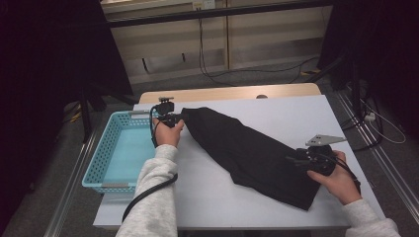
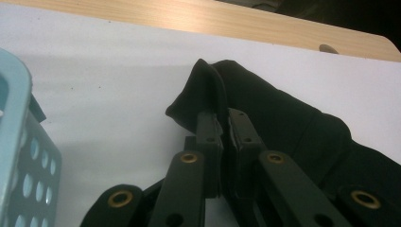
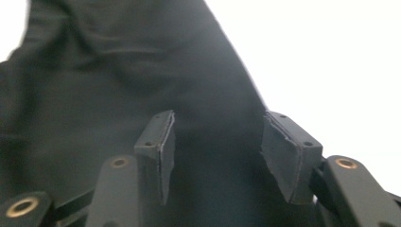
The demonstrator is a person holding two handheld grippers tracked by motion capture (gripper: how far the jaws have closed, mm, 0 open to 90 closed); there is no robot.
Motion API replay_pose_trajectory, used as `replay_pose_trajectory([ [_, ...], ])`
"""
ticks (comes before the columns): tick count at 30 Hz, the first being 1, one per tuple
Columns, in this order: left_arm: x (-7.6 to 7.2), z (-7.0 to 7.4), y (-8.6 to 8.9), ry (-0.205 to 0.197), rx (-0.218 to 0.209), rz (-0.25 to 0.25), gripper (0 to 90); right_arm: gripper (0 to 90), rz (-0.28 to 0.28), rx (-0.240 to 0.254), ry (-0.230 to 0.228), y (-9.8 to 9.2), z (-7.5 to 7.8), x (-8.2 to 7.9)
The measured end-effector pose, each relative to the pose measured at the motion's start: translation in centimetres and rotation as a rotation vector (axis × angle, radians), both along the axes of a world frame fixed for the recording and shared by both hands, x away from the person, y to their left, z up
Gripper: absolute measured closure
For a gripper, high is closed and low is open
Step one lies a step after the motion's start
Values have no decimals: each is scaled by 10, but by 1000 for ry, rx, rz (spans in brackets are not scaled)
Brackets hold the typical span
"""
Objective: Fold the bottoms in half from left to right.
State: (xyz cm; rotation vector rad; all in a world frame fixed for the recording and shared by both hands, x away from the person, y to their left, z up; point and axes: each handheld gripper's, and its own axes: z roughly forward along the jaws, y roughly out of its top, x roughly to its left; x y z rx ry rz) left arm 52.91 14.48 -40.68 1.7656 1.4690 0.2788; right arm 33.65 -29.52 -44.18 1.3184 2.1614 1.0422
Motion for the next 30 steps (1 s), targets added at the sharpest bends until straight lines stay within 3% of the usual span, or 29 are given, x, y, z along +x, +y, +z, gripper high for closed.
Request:
replay_pose_trajectory([
  [2,0,0,0,2,2,-2,848,471,-14,-2,2,-3,0,1],
  [3,0,-1,-1,0,-1,-1,849,493,-63,-25,5,-12,-3,3],
  [8,0,-1,0,1,-2,1,848,556,-87,-16,43,-25,-9,6],
  [9,0,-1,0,-1,3,2,848,627,-84,-19,76,-30,-13,8],
  [11,0,-1,1,-1,2,3,848,685,-79,-19,103,-30,-16,8],
  [13,-1,-1,1,-4,7,6,848,858,-72,-16,105,-32,-15,8],
  [15,-1,-1,1,-6,3,9,849,884,-70,-22,105,-35,-15,8],
  [17,-2,0,3,-12,-3,7,849,847,-68,-12,102,-37,-15,8],
  [19,-4,1,2,-14,-17,-4,849,725,-75,-27,91,-36,-14,7],
  [24,-9,4,-3,-39,-28,-36,849,549,-80,13,73,-34,-10,6],
  [26,-12,6,-7,-53,-37,-61,849,540,-83,26,66,-34,-9,5],
  [27,-16,8,-12,-69,-48,-92,848,488,-76,52,59,-34,-8,4],
  [30,-19,12,-17,-89,-48,-118,849,426,-84,50,48,-32,-7,4],
])
